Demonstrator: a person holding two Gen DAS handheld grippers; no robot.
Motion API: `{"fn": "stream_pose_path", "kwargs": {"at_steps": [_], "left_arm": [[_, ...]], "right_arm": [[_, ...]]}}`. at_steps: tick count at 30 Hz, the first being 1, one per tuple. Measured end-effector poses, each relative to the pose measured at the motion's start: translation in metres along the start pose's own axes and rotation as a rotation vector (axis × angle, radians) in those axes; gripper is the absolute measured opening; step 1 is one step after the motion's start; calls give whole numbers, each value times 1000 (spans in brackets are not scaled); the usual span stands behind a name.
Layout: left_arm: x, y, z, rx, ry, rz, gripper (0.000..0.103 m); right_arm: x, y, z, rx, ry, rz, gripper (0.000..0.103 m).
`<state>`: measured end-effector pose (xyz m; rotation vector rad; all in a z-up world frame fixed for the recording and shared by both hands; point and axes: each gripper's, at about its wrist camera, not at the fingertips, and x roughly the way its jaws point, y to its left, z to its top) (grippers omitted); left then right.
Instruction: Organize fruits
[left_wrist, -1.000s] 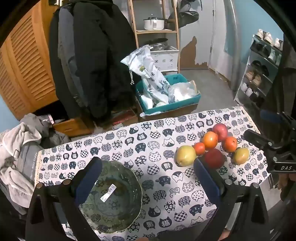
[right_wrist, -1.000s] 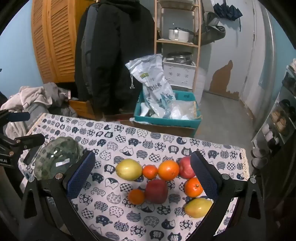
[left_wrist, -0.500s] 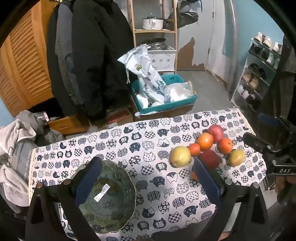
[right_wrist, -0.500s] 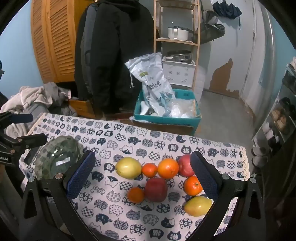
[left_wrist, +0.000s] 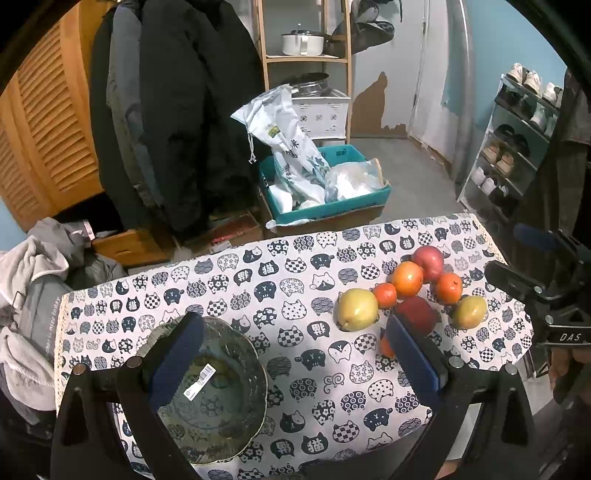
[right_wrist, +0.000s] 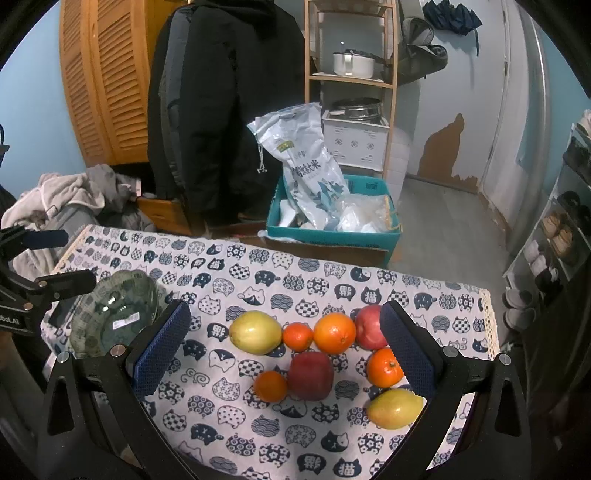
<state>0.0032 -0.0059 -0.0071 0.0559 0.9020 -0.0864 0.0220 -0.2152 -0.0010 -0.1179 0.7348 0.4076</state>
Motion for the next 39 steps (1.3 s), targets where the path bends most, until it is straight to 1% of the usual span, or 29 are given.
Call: {"fn": "stream_pose_path", "kwargs": {"at_steps": [31, 39], "left_arm": [[0, -1, -2, 0, -3, 1, 100], [0, -1, -2, -1, -1, -1, 100]], "right_arm": [[0, -1, 2, 1, 5, 0, 100], [0, -5, -2, 4, 4, -4, 100]]}}
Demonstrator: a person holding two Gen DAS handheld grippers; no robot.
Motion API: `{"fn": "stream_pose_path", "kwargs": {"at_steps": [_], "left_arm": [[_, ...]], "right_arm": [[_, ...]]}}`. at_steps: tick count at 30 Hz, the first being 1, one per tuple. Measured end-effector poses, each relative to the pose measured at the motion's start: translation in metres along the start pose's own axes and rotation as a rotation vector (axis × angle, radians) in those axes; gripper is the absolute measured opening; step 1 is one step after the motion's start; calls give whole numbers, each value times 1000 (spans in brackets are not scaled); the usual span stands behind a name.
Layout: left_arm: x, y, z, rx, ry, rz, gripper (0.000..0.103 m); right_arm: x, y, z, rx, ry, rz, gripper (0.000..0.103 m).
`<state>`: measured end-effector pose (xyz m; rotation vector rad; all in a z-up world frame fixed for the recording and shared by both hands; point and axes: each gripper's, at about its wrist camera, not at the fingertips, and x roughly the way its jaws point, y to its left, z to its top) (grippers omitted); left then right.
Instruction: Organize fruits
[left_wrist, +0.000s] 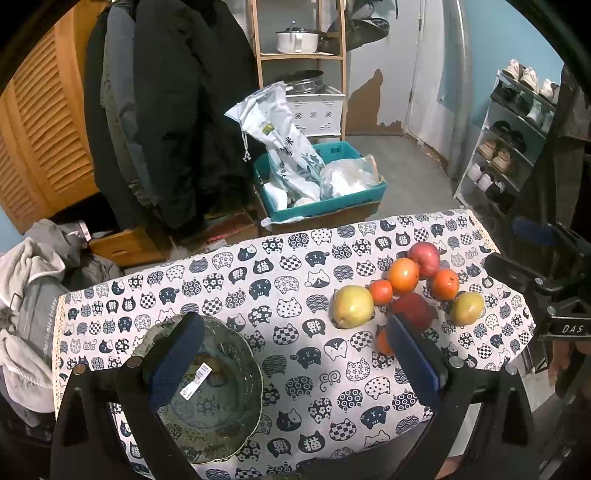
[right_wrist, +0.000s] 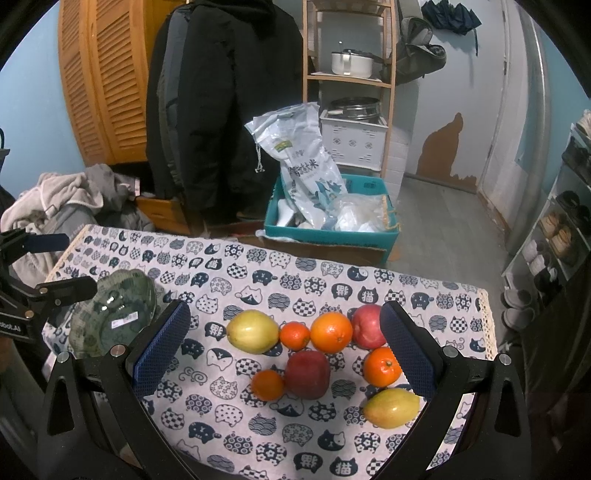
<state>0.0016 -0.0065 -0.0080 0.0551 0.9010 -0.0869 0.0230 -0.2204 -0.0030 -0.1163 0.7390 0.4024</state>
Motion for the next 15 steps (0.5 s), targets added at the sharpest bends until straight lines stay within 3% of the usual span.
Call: {"fn": "stream_pose_path", "kwargs": {"at_steps": [15], "left_arm": [[0, 0, 1, 1, 0, 1, 100]], "right_arm": [[-2, -4, 1, 6, 2, -3, 100]]}}
